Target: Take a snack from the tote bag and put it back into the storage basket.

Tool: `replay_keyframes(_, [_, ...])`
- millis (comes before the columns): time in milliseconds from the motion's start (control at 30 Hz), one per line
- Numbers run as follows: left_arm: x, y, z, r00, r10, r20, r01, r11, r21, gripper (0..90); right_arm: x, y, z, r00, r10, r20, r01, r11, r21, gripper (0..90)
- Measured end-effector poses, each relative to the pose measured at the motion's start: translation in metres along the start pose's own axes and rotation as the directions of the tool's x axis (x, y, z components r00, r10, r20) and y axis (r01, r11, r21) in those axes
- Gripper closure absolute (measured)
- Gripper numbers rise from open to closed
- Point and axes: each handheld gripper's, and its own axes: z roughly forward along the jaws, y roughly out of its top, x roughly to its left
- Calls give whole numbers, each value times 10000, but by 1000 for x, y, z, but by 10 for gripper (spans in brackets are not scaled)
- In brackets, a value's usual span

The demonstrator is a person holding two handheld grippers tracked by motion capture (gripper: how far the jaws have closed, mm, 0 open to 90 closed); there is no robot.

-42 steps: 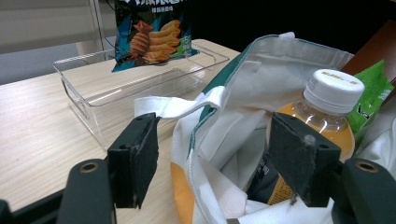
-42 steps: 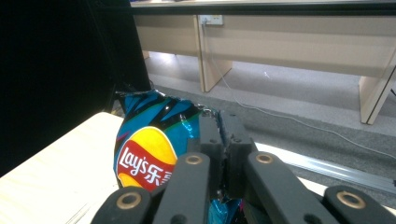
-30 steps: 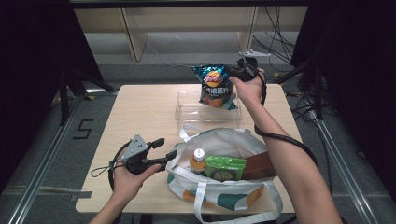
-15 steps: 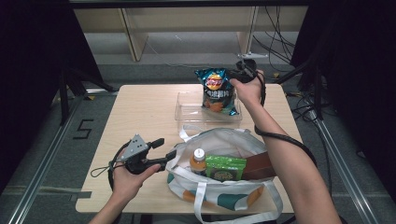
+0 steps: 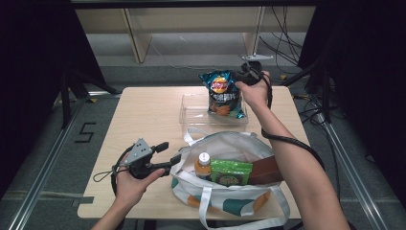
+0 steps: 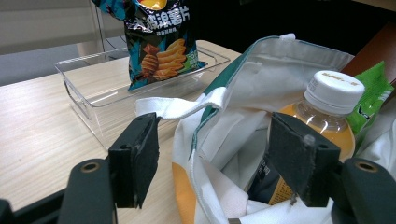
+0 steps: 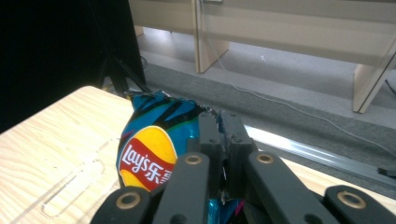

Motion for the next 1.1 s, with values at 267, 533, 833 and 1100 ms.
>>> replay_keyframes(267, [1,0,0,9999,111,-9,-111,9999,12,332,3,1,2,9996,53,-270,-56,9999,-98,889])
replay_keyframes(533, [0,-1,0,9999,110,27,-111,9999,47,332,4,0,6,9993,21,-385,-28,9998,-183,889])
replay_keyframes(833, [0,-1,0,9999,101,7,-101,9999,66,332,6,0,8,9987,100,-491,-107,9998,-157,888])
replay_keyframes(1100, [-2,-2,3,9984,-328,468,328,9995,-4,332,8,2,8,9984,199,-528,-211,9995,-219,888])
